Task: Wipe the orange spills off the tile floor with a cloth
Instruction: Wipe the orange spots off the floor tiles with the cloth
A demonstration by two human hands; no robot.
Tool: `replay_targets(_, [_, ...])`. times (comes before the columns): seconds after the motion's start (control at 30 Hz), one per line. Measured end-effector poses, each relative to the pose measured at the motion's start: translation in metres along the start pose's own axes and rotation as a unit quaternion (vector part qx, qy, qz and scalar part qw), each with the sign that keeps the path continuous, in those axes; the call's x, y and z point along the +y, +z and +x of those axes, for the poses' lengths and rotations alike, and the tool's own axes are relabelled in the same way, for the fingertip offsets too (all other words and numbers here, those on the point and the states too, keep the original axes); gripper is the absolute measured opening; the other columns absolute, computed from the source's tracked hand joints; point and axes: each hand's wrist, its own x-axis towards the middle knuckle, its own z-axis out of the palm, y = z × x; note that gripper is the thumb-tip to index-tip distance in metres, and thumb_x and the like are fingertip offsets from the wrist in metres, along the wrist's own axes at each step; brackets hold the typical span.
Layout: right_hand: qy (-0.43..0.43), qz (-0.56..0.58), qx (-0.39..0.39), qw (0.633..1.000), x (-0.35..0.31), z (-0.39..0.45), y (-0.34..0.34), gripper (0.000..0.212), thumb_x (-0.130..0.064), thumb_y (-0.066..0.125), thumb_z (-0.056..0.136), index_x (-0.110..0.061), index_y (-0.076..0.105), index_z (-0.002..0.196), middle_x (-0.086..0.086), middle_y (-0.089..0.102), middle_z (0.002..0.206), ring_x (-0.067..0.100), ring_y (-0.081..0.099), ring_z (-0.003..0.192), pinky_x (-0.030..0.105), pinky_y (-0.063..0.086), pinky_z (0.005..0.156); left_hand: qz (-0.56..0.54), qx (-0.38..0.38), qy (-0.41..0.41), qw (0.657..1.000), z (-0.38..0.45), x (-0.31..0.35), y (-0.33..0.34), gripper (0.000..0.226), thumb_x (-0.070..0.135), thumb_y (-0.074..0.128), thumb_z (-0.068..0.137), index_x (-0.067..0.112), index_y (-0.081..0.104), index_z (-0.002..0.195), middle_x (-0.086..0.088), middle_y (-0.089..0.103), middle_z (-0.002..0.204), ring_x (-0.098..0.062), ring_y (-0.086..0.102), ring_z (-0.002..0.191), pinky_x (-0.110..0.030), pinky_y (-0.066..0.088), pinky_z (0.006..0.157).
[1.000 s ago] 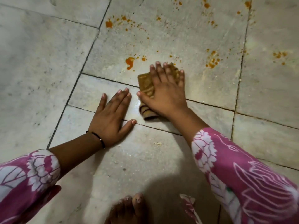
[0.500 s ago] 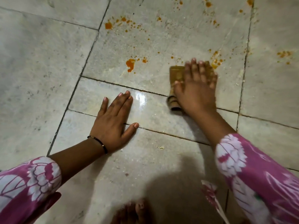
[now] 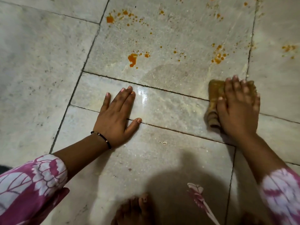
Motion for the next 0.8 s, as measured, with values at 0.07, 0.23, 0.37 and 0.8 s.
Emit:
replay_targets(0.07, [0.015, -0.013, 0.003, 1.0, -0.015, 0.037, 0.001, 0.068, -0.043, 0.018, 0.087, -0.017, 0.019, 0.149, 0.004, 0.016, 0.158, 0.024, 0.008, 0.145, 0.053, 0.002, 0.115, -0.003, 0.0, -0.003, 1.0, 0.0, -0.001, 0.0, 0.072, 0.052, 0.034, 0.088, 0.011, 0.025, 0.147, -0.004, 0.018, 0.157, -0.018, 0.014, 0.144, -0.043, 0.003, 0.116])
replay_targets(0.23, [-0.134, -0.036, -0.003, 0.99, -0.079, 0.035, 0.011, 0.068, -0.041, 0.015, 0.088, -0.011, 0.018, 0.149, 0.007, 0.015, 0.158, 0.022, 0.01, 0.145, 0.048, -0.002, 0.115, 0.0, 0.002, 0.003, 1.0, 0.001, 0.001, 0.001, 0.072, 0.051, 0.034, 0.087, 0.012, 0.024, 0.147, -0.005, 0.019, 0.156, -0.018, 0.014, 0.144, -0.043, 0.003, 0.117])
replay_targets(0.37, [-0.226, -0.031, -0.039, 0.973, -0.059, -0.049, 0.015, 0.063, -0.039, 0.024, 0.091, -0.014, 0.021, 0.149, 0.003, 0.017, 0.157, 0.016, 0.011, 0.145, 0.047, 0.007, 0.115, -0.042, 0.022, 0.011, 0.999, 0.001, 0.007, -0.003, 0.07, 0.048, 0.037, 0.086, 0.009, 0.031, 0.144, -0.007, 0.026, 0.154, -0.022, 0.016, 0.143, -0.047, 0.005, 0.116])
replay_targets(0.8, [0.029, -0.005, 0.019, 0.999, -0.026, 0.025, 0.004, 0.071, -0.041, 0.021, 0.086, -0.008, 0.02, 0.149, 0.011, 0.012, 0.158, 0.024, 0.007, 0.146, 0.053, 0.002, 0.115, 0.036, -0.054, 0.155, 0.986, 0.023, 0.052, 0.016, 0.078, 0.059, 0.027, 0.089, 0.01, 0.018, 0.149, -0.008, 0.012, 0.157, -0.02, 0.009, 0.145, -0.048, 0.005, 0.116])
